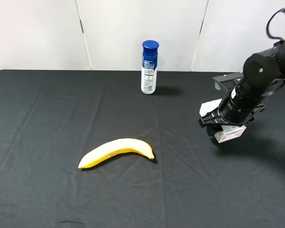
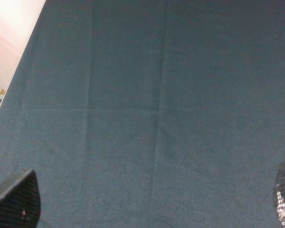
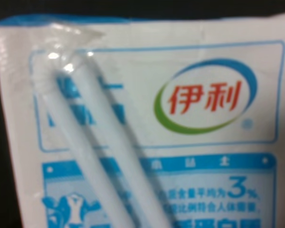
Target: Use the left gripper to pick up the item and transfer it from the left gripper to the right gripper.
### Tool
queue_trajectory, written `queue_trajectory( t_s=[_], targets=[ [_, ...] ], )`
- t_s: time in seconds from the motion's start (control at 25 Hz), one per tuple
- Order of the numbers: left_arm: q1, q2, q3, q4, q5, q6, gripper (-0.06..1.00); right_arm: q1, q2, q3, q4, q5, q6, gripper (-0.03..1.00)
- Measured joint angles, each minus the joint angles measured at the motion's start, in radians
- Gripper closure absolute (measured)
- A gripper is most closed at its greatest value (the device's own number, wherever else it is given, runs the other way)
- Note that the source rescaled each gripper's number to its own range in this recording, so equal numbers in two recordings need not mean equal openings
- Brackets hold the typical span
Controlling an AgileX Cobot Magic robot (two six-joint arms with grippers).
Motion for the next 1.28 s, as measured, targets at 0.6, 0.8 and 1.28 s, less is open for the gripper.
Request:
queue_trajectory(
  t_s=[0.6,0.8,1.28],
  targets=[
    [0.000,0.000,0.000,0.004,-0.002,0.000,-0.03,0.000,0.050,0.000,-0.009,-0.019,0.000,0.97],
    [0.000,0.000,0.000,0.004,-0.002,0.000,-0.03,0.000,0.050,0.000,-0.009,-0.029,0.004,0.65],
    [0.000,0.000,0.000,0.004,-0.002,0.000,-0.03,0.000,0.050,-0.003,-0.009,-0.041,0.019,-0.02]
  ],
)
